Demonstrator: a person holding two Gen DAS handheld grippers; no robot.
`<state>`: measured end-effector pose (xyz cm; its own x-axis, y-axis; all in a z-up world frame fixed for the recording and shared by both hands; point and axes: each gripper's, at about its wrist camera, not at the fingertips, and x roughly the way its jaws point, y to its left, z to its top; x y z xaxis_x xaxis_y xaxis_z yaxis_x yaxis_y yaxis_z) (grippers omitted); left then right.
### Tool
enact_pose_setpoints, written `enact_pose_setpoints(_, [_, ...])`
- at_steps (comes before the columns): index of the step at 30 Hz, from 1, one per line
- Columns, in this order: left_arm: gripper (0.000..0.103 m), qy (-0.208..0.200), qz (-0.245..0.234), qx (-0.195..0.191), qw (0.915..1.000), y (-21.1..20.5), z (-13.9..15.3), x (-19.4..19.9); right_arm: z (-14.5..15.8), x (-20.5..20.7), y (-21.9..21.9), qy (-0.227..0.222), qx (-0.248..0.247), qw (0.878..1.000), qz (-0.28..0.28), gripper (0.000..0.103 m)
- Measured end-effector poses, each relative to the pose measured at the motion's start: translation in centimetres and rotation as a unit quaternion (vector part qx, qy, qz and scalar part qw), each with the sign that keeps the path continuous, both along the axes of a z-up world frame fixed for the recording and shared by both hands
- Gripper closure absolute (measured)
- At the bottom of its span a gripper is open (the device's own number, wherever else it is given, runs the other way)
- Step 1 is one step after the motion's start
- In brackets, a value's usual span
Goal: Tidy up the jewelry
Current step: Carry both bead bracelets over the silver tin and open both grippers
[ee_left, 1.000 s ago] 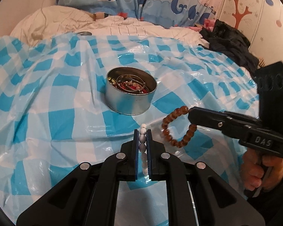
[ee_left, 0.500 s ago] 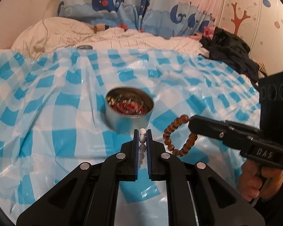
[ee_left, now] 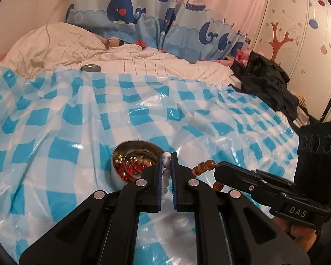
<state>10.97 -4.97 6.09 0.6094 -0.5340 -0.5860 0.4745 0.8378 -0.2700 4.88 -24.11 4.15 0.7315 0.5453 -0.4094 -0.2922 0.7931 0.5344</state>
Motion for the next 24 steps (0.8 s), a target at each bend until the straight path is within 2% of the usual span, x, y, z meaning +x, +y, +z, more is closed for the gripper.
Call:
enact_pose_setpoints(3, [0.096, 0.004, 0.011, -0.015, 0.9998, -0.1, -0.4, 1.8, 0.2, 0.8, -0.2, -0.002, 0.004, 1.0, -0.005, 0.091])
enact_pose_setpoints(5, [0.096, 0.018, 0.03, -0.003, 0.9994, -0.3, -1.4, 3.6, 0.2, 1.3, -0.1, -0.003, 0.003, 1.0, -0.005, 0.091])
enact_pose_setpoints(8, [0.096, 0.064, 0.059, 0.026, 0.9958, 0.0, -3.4, 6.3, 0.1, 2.3, 0.3, 0.001, 0.005, 1.0, -0.001, 0.091])
enact_pose_setpoints(10, [0.095, 0.08, 0.072, 0.03, 0.9937, 0.9, -4.1, 6.8, 0.1, 2.9, 0.7, 0.003, 0.007, 1.0, 0.004, 0.091])
enact_pose_setpoints(16, [0.075, 0.089, 0.1, 0.012, 0.991, 4.1, -3.4, 5.8, 0.1, 4.7, 2.3, 0.009, 0.029, 0.999, 0.029, 0.091])
enact_pose_setpoints(18, [0.069, 0.086, 0.104, 0.015, 0.9907, 5.0, -3.1, 4.7, -0.5, 6.0, 3.0, 0.029, -0.001, 0.999, 0.016, 0.09])
enact_pose_setpoints(20, [0.067, 0.083, 0.106, 0.027, 0.9906, 5.5, -2.9, 3.3, -1.3, 7.0, 3.6, 0.046, -0.068, 0.996, -0.02, 0.089])
enact_pose_setpoints(21, [0.066, 0.081, 0.108, 0.035, 0.9903, 5.8, -2.9, 2.4, -1.6, 7.2, 3.7, 0.054, -0.089, 0.994, -0.03, 0.084])
enact_pose_setpoints(24, [0.061, 0.076, 0.106, 0.052, 0.99, 6.3, -3.0, 0.2, -2.4, 6.6, 3.3, 0.065, -0.128, 0.988, -0.053, 0.079])
